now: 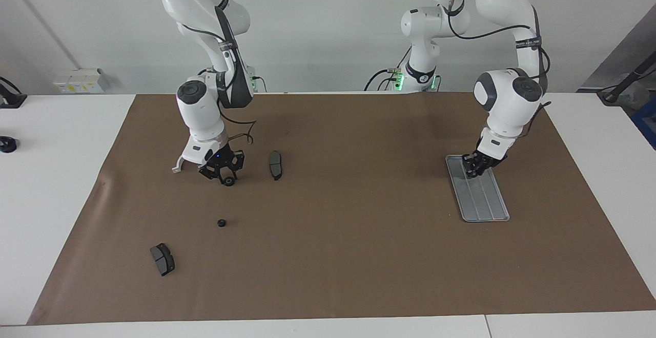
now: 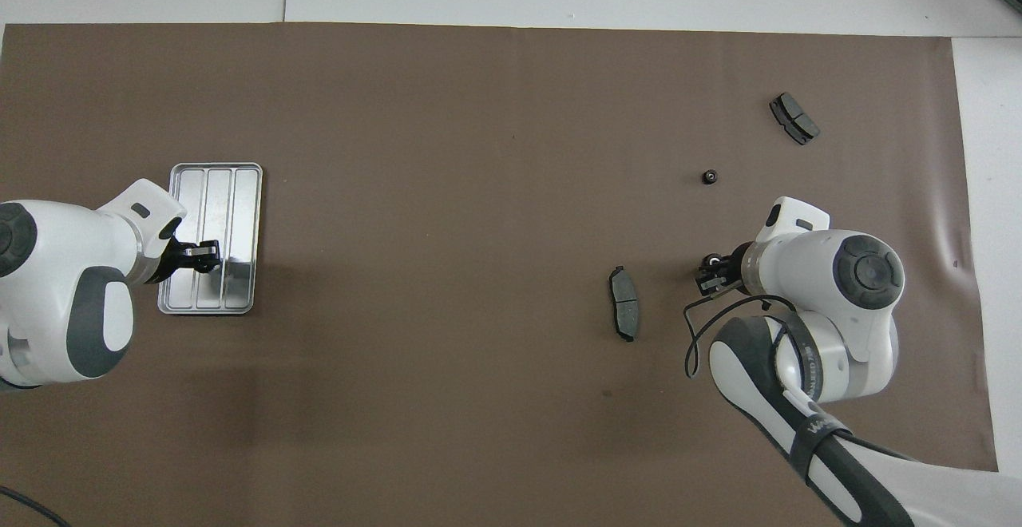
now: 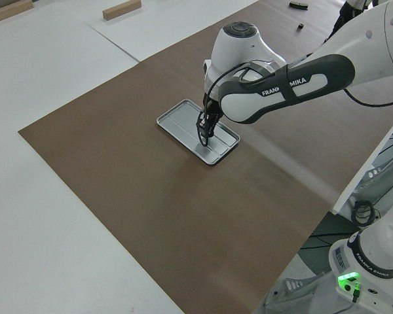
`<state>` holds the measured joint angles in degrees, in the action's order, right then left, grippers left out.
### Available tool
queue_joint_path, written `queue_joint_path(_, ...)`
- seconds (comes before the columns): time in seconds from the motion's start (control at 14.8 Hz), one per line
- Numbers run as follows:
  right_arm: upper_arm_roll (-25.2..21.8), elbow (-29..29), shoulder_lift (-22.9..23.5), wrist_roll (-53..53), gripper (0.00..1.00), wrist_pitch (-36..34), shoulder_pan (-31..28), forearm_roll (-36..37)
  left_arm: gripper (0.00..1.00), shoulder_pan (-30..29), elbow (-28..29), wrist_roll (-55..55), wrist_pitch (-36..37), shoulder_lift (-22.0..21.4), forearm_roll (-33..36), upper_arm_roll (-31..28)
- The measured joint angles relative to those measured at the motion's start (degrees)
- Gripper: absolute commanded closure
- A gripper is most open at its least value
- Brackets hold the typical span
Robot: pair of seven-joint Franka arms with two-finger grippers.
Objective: Pick bearing gear from pile to tray
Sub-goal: 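Lower the bearing onto the tray and open the left gripper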
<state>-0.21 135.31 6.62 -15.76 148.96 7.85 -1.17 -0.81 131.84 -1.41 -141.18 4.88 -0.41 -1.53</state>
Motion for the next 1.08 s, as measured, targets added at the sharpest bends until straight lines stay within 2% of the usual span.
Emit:
queue_joint_path(0.07,0.0,0.0,0.0,0.0,0.57,0.0,0.0,0.0,0.31,-0.7,0.6,0.5,-0.1,-0.3,0.0,0.0)
queue_joint_path(0.14,0.0,0.0,0.0,0.0,0.57,0.0,0.0,0.0,0.0,-1.1,1.0,0.8,-0.2,-0.6,0.0,0.0)
queue_joint_path(0.54,0.0,0.1,0.1,0.0,0.57,1.1,0.0,0.0,0.0,-1.1,0.8,1.2,-0.3,-1.6,0.0,0.7)
queue_joint_path(0.74,0.0,0.2,0.8,0.0,0.58,2.2,0.0,0.0,0.0,-1.1,-2.0,2.3,1.3,-2.1,0.0,1.0)
queue_joint_path(0.81,0.0,0.2,0.9,0.0,0.73,2.4,0.0,0.0,0.0,-1.0,-3.5,2.9,3.1,-2.3,0.0,1.2)
queue_joint_path(0.88,0.0,0.2,0.9,0.0,0.95,2.4,0.0,0.0,0.0,-0.9,-5.1,3.5,4.8,-2.6,0.0,1.5)
queue_joint_path(0.95,0.0,0.2,0.9,0.0,1.0,2.4,0.0,0.0,0.0,-0.7,-6.6,4.1,6.2,-2.8,0.0,1.8)
queue_joint_path(1.08,0.0,0.2,0.9,0.0,1.0,3.0,0.0,0.0,0.0,-0.2,-9.8,5.9,9.1,-2.9,0.0,1.8)
